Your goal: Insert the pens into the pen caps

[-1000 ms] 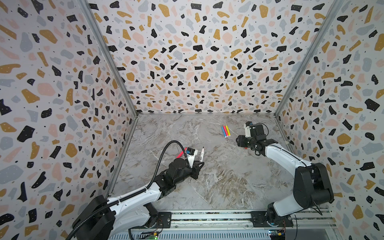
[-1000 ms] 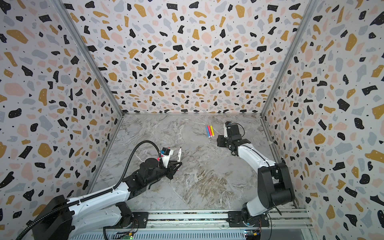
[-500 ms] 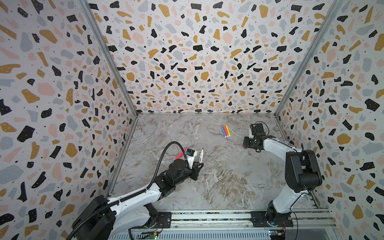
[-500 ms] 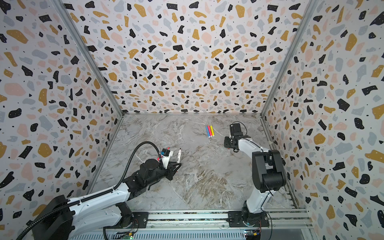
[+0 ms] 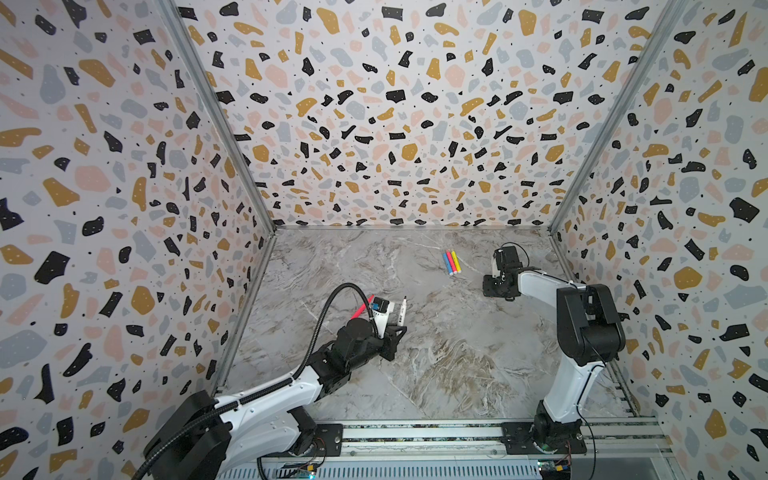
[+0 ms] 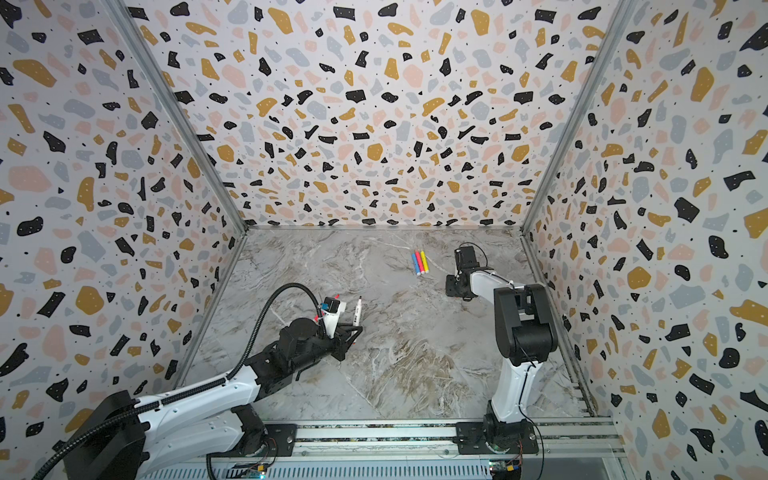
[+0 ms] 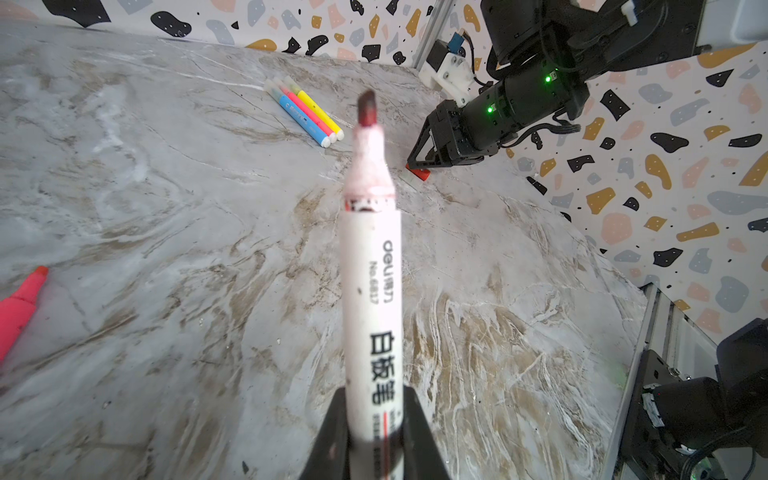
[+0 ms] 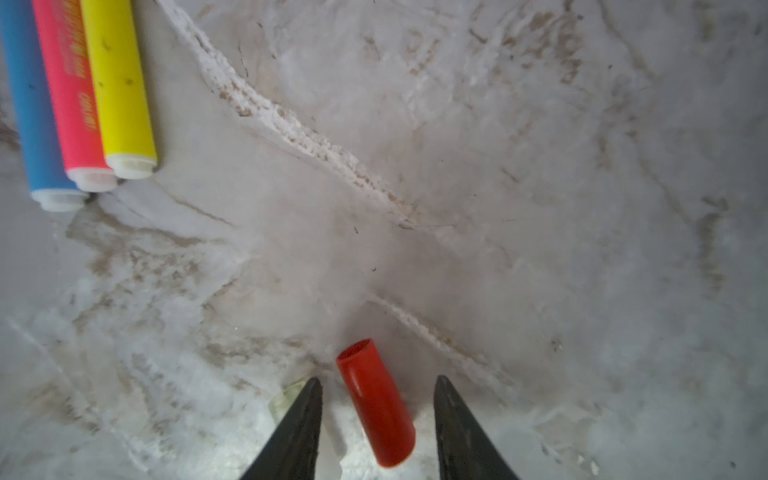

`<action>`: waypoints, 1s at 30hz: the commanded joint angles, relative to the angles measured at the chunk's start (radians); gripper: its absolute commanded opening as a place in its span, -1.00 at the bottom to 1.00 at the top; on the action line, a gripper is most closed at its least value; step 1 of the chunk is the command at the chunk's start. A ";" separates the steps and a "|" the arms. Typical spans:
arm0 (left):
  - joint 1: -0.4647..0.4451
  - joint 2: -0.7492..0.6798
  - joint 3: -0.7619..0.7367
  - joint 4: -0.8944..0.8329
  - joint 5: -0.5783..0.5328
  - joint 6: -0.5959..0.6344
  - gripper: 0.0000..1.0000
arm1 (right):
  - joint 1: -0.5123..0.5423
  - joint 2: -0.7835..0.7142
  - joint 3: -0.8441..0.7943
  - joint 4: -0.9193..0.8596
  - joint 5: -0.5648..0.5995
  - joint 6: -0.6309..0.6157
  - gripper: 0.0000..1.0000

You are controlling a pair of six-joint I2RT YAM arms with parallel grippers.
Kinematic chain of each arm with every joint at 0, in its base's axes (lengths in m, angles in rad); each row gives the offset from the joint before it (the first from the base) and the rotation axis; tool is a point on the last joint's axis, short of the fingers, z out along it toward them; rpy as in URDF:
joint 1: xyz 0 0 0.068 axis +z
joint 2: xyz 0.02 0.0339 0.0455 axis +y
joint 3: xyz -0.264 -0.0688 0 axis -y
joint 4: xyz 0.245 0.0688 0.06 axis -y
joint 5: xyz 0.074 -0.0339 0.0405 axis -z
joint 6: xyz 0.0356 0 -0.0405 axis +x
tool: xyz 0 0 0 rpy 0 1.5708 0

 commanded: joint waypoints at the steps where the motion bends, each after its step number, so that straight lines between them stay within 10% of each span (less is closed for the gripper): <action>1: 0.000 -0.020 -0.011 0.017 -0.018 0.022 -1.00 | -0.003 0.001 0.030 -0.026 -0.007 -0.020 -0.12; 18: 0.000 -0.065 0.005 -0.032 -0.038 0.036 -1.00 | 0.008 -0.009 0.031 -0.033 -0.051 -0.024 -0.74; 30: 0.000 -0.107 -0.016 -0.038 -0.093 0.015 -1.00 | 0.291 -0.142 0.026 -0.015 -0.030 -0.065 -0.77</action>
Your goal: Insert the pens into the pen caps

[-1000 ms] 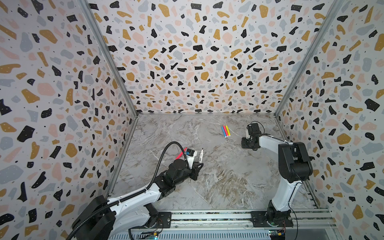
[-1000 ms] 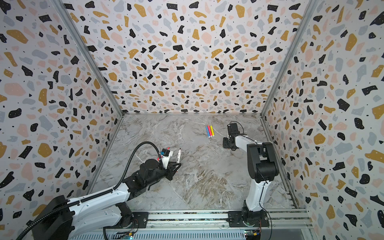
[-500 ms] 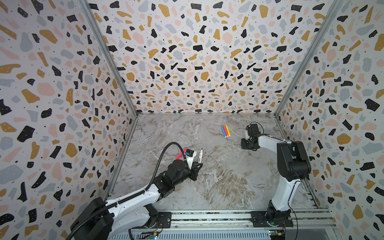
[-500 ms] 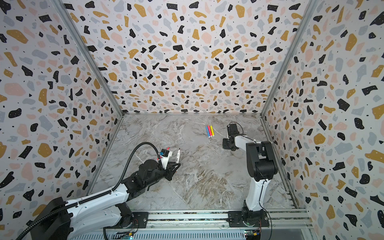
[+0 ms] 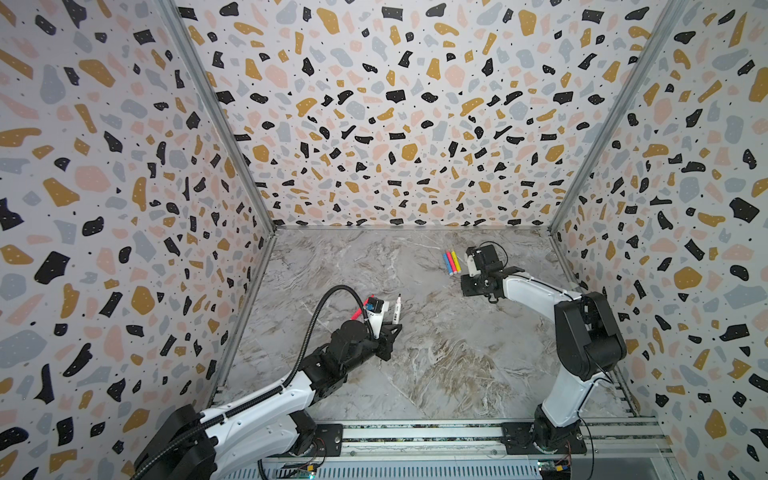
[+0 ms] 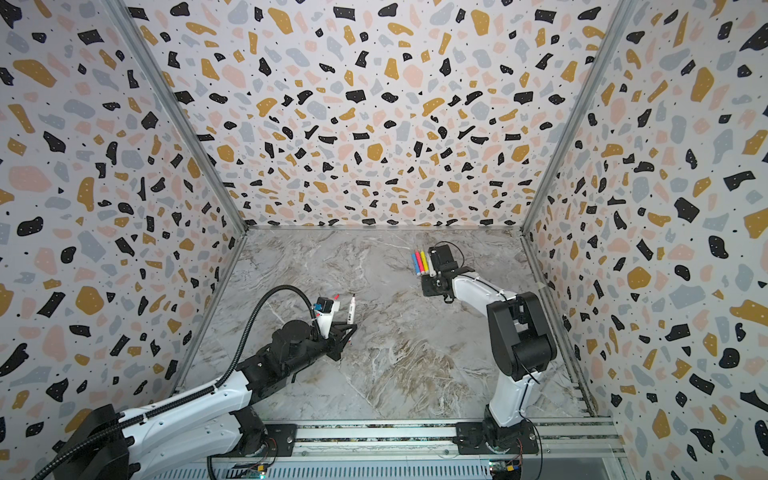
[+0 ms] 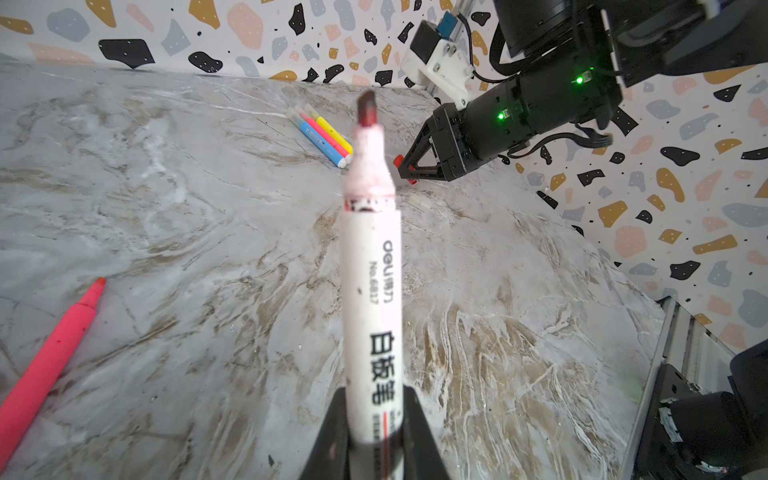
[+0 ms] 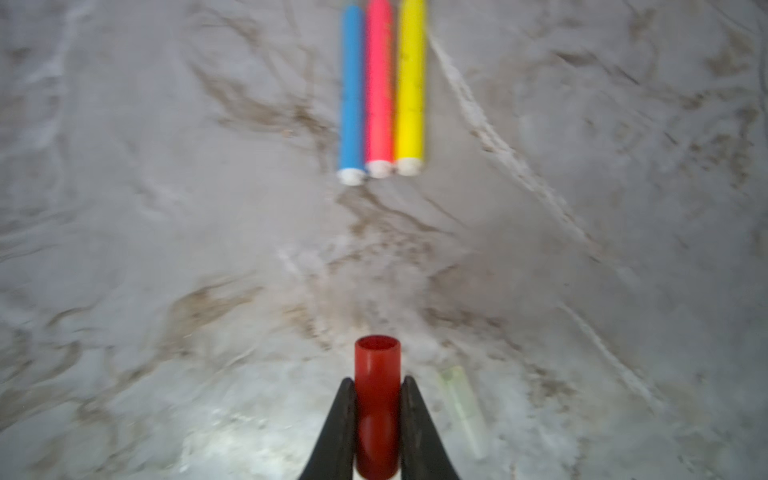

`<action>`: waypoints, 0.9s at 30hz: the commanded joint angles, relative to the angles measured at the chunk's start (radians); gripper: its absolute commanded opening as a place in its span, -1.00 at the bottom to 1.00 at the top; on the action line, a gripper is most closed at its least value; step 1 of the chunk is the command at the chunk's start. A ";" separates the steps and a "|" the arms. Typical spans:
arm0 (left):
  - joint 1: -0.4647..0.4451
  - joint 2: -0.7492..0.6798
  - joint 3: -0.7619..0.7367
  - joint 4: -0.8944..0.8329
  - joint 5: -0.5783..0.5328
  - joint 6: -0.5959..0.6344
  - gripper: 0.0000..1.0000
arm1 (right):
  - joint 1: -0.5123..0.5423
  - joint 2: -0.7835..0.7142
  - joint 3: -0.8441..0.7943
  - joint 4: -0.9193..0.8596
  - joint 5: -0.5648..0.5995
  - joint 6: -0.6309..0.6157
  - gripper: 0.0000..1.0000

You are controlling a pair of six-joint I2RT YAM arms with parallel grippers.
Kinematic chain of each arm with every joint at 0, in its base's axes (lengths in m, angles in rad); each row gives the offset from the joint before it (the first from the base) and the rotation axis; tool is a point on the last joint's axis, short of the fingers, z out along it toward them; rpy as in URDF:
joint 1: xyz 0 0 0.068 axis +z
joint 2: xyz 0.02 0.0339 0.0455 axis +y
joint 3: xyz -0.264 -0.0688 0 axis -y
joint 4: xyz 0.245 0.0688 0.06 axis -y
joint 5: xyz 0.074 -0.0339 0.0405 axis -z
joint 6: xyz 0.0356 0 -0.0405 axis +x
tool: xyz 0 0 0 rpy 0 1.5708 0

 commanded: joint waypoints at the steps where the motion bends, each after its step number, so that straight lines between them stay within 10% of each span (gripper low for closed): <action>1: 0.000 -0.024 -0.015 0.015 -0.030 -0.004 -1.00 | 0.080 -0.022 0.022 -0.017 0.002 -0.035 -0.77; 27: 0.006 -0.056 -0.040 0.021 -0.069 -0.030 -1.00 | 0.413 0.033 -0.050 -0.109 0.102 -0.170 -0.68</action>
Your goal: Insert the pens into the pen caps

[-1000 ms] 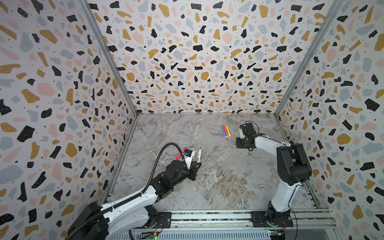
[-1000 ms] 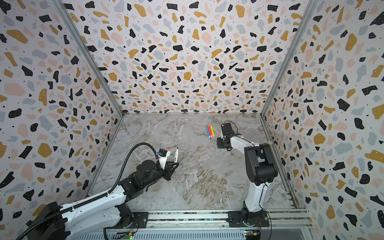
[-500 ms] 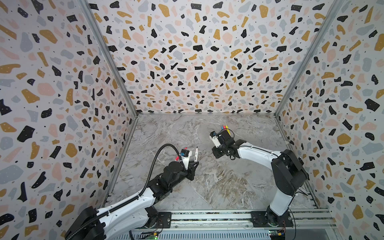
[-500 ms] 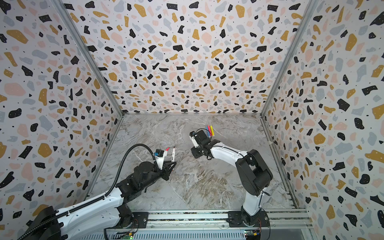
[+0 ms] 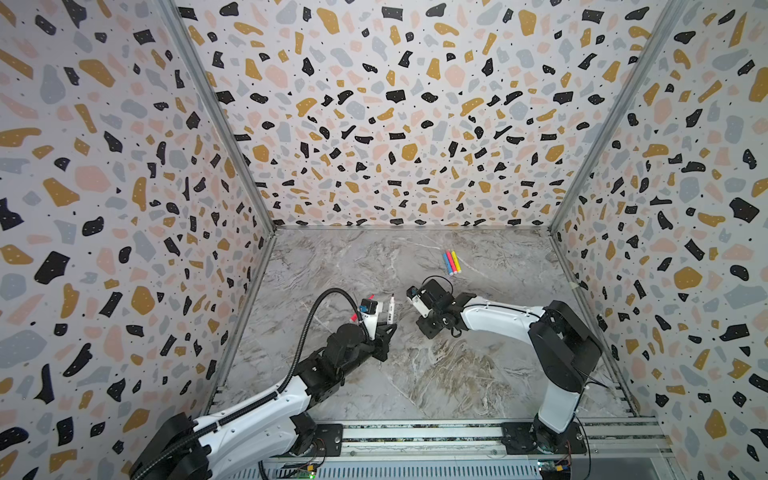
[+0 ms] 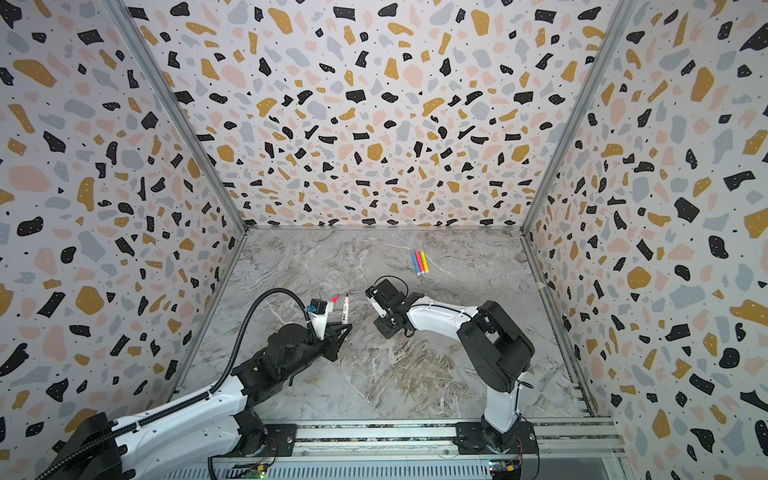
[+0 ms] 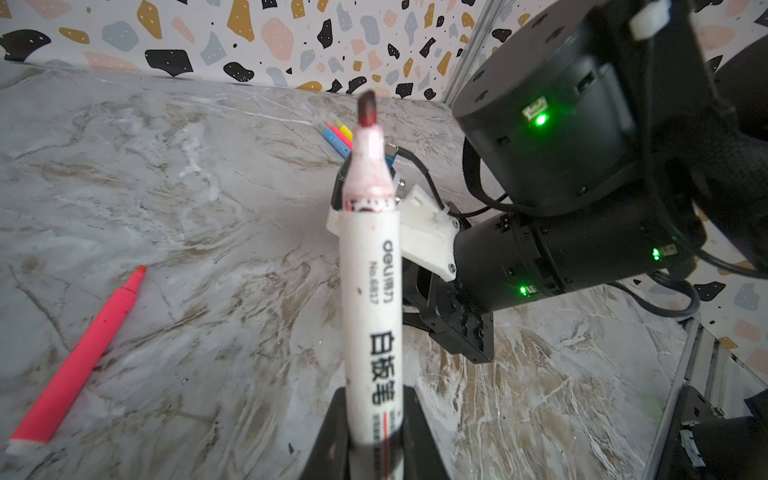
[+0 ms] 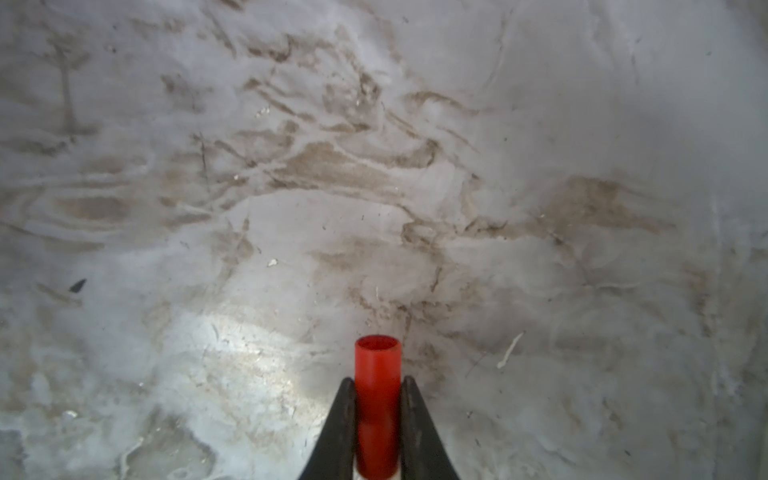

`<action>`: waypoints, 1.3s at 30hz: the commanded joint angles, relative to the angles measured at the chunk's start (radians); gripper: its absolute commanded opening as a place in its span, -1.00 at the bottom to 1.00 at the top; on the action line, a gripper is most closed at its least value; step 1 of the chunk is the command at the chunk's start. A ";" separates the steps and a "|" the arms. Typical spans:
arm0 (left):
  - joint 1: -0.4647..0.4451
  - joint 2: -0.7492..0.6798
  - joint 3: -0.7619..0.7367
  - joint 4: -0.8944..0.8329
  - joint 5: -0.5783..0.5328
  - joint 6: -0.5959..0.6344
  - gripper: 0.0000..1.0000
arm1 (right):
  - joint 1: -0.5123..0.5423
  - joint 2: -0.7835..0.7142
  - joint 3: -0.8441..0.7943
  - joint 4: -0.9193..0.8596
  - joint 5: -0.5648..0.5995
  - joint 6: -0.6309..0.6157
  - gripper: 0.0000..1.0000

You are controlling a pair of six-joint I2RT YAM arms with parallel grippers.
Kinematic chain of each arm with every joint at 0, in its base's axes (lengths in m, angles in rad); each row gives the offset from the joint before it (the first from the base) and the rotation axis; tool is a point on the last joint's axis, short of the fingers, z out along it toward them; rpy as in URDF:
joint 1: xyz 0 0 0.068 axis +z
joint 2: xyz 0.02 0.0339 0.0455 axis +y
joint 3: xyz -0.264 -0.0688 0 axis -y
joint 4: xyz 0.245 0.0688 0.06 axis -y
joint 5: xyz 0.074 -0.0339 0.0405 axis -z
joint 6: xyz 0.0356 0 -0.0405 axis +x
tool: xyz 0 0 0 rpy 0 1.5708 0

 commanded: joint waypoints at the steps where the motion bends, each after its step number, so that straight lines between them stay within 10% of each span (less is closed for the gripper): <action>1: 0.004 -0.004 -0.010 0.036 -0.015 -0.008 -1.00 | 0.009 -0.004 -0.002 -0.030 0.034 -0.015 -0.67; 14: 0.005 -0.013 -0.021 0.031 -0.020 -0.010 -1.00 | 0.029 -0.019 -0.004 -0.044 0.031 -0.005 -0.33; 39: 0.014 -0.026 -0.027 0.027 -0.040 -0.017 -1.00 | 0.042 -0.063 -0.127 0.137 -0.222 0.152 -0.29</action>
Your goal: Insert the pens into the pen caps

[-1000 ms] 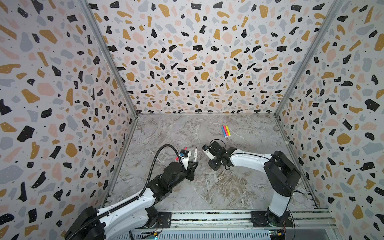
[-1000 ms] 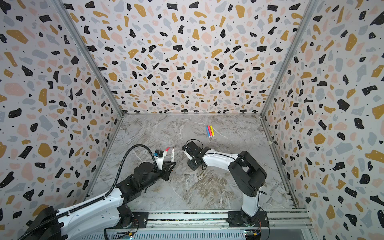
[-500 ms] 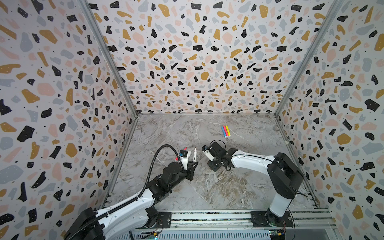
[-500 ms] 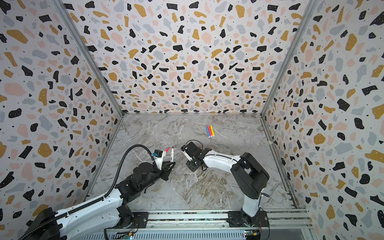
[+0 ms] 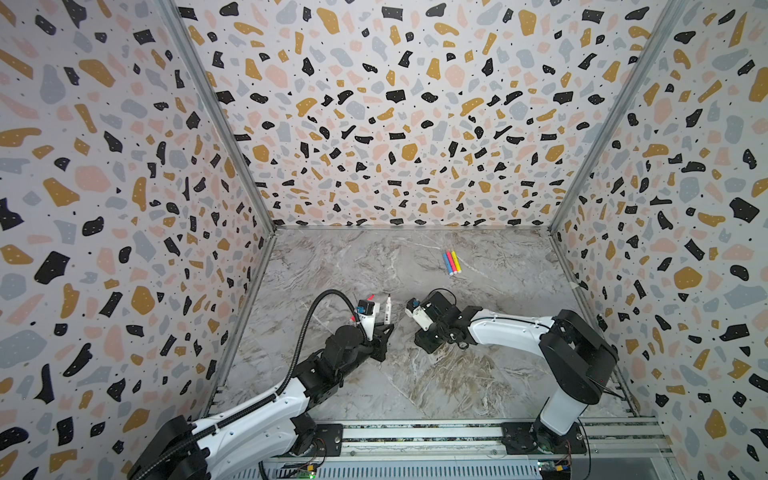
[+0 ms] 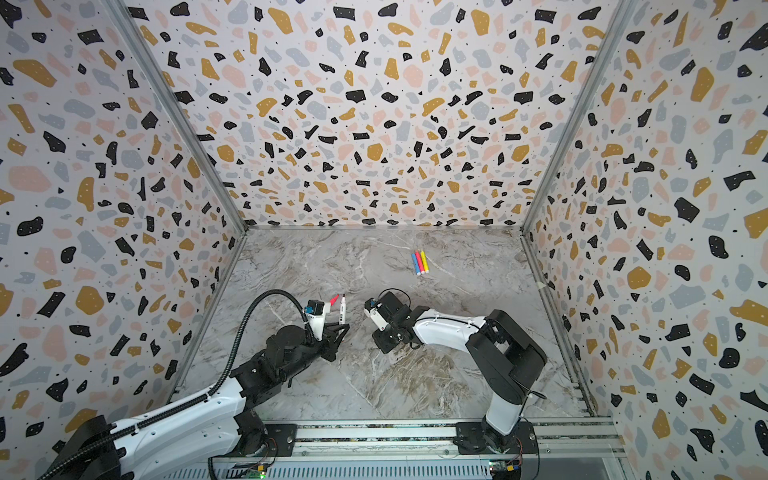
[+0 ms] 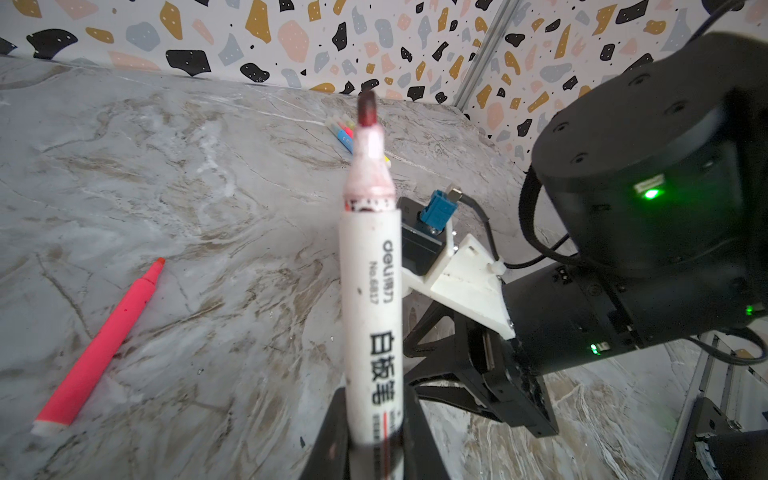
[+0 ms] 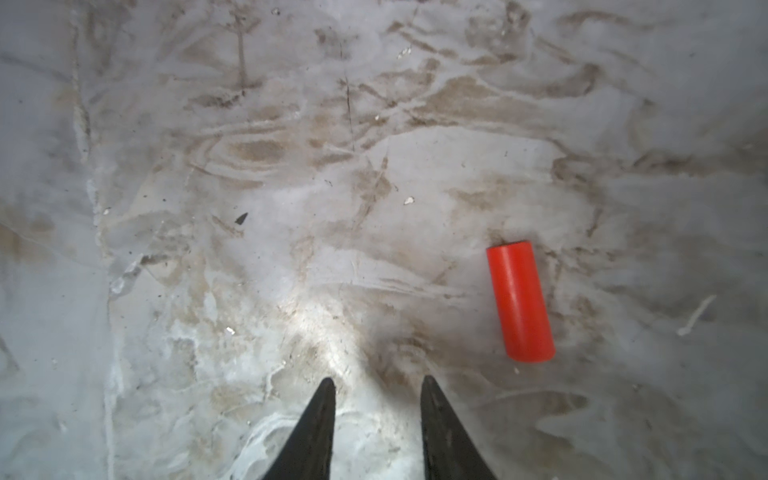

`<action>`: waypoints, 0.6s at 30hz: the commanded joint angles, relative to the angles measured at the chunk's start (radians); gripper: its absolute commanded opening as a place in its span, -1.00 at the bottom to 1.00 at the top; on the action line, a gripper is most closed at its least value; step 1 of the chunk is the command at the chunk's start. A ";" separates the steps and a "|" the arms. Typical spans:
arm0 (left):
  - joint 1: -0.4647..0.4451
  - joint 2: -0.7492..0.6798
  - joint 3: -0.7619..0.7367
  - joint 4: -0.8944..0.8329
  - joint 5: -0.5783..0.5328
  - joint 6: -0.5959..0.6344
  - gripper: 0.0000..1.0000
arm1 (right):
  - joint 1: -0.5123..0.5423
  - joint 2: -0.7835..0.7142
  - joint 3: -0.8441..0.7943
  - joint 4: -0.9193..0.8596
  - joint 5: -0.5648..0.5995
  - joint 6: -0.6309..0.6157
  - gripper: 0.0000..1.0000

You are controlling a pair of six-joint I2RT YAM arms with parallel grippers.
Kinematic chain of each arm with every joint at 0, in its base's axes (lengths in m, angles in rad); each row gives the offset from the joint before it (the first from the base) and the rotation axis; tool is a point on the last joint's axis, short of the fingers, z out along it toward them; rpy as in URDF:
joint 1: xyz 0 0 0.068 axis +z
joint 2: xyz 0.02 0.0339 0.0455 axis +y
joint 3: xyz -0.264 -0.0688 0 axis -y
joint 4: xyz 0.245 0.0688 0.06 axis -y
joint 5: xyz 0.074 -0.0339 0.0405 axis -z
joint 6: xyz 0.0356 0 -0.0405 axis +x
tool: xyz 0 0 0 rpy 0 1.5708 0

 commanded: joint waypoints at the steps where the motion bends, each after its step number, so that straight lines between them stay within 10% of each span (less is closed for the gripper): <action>1: 0.007 -0.008 -0.008 0.026 -0.015 -0.006 -1.00 | 0.004 0.021 0.034 0.006 0.008 0.031 -0.29; 18: 0.026 -0.001 -0.011 0.030 -0.014 -0.005 -1.00 | -0.059 0.092 0.109 -0.083 0.163 0.101 -0.29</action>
